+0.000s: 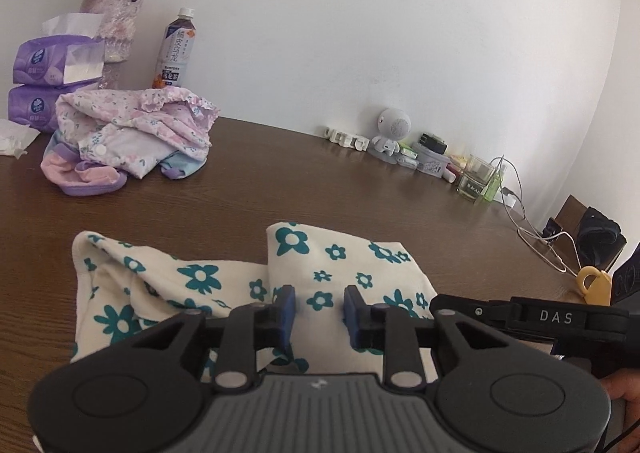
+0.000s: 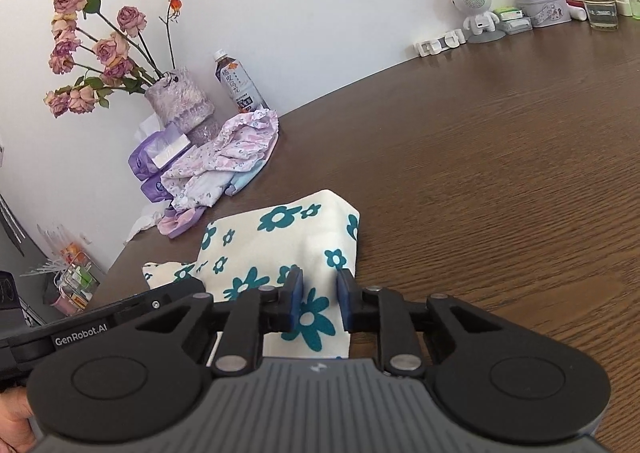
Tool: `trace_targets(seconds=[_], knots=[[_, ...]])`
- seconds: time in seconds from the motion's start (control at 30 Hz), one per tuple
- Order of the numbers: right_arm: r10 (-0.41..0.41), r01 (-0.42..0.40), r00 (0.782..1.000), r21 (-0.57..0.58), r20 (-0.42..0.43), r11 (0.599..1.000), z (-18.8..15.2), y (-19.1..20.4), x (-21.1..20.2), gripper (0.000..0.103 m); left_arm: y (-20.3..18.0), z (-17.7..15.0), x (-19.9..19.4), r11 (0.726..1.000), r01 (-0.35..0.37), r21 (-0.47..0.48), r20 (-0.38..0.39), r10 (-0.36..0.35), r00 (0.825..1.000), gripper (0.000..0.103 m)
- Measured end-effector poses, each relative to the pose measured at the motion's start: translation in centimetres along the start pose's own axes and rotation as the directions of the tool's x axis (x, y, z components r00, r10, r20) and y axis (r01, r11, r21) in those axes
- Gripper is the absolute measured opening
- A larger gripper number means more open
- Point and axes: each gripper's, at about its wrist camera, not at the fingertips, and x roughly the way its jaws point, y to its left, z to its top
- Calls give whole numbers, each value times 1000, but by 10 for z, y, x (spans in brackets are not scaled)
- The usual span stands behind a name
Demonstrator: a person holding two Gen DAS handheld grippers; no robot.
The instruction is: Fold clothes
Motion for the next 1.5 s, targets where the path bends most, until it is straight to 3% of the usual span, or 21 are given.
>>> trace_targets(seconds=[0.03, 0.1, 0.43, 0.73, 0.97, 1.1, 1.27, 1.4, 1.5], knots=[[4, -4, 1000, 14, 6, 1000, 0, -2, -3, 38, -1, 1, -2, 1000, -10, 5, 11, 10, 1000, 43], [12, -12, 1000, 39, 5, 999, 1, -8, -5, 39, 0, 2, -4, 1000, -21, 7, 16, 21, 1000, 48], [57, -51, 998, 137, -42, 989, -3, -19, 7, 40, 16, -6, 4, 996, 65, -68, -35, -67, 997, 34], [96, -87, 995, 189, -36, 978, -7, -22, 13, 40, 24, -12, 6, 989, 110, -94, -44, -115, 992, 34], [131, -126, 991, 203, -12, 971, -6, -21, 10, 21, 22, -13, 5, 989, 111, -93, -36, -115, 993, 34], [138, -134, 990, 205, -5, 969, -4, -23, 8, 17, 19, -13, 6, 988, 122, -99, -36, -126, 991, 34], [121, -120, 993, 176, 5, 977, 4, -26, -2, 14, 4, -13, 16, 979, 169, -114, -62, -177, 982, 44], [48, -48, 999, 101, 6, 994, 22, -33, -24, 14, -13, -12, 22, 964, 240, -114, -93, -251, 964, 45], [-37, 37, 999, 26, 13, 999, 38, -41, -44, 14, -22, -11, 17, 967, 246, -69, -81, -252, 964, 46]])
